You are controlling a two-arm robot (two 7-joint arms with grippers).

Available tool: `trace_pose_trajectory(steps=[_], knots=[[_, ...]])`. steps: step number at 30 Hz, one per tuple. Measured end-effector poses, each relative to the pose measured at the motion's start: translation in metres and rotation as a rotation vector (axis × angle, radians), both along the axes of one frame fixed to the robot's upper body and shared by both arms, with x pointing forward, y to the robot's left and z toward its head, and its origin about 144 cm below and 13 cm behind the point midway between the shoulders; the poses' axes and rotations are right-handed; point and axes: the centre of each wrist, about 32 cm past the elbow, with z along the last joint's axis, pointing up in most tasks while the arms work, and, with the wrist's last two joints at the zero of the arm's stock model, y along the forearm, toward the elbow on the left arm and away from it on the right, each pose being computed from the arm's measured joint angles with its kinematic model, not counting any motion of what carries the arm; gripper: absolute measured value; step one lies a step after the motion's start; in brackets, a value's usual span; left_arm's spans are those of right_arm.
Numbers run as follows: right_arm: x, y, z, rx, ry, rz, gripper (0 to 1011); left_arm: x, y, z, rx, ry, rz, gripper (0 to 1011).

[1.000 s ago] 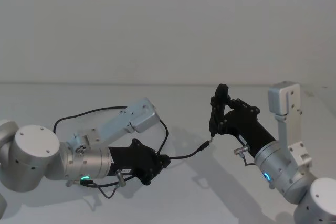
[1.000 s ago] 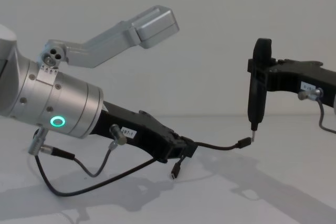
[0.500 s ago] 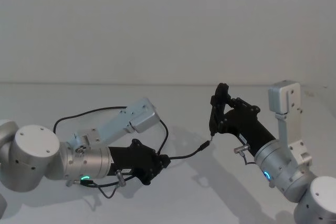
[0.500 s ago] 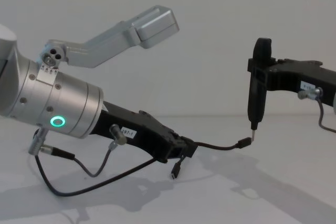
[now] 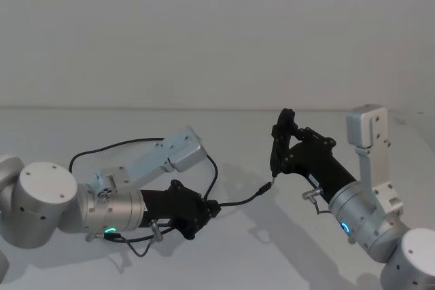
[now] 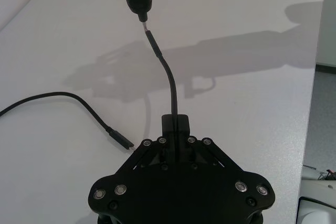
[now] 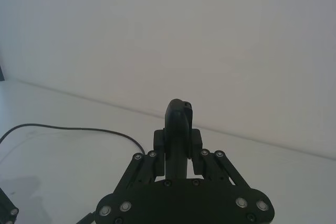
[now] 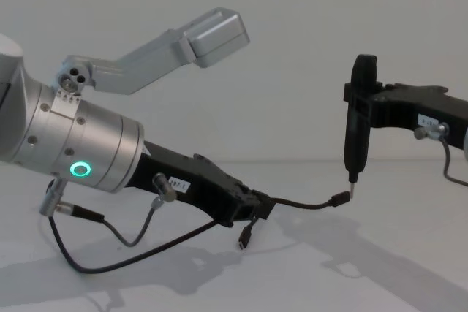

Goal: Pick up the data cable with the one hand.

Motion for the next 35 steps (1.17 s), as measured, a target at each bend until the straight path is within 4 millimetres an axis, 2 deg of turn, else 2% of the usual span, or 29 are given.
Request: trace_pose_trajectory(steps=[35], knots=[[-0.0042, 0.0003, 0.0002, -0.002, 0.001, 0.009, 279, 0.0, 0.0, 0.0, 0.0, 0.0, 0.0, 37]])
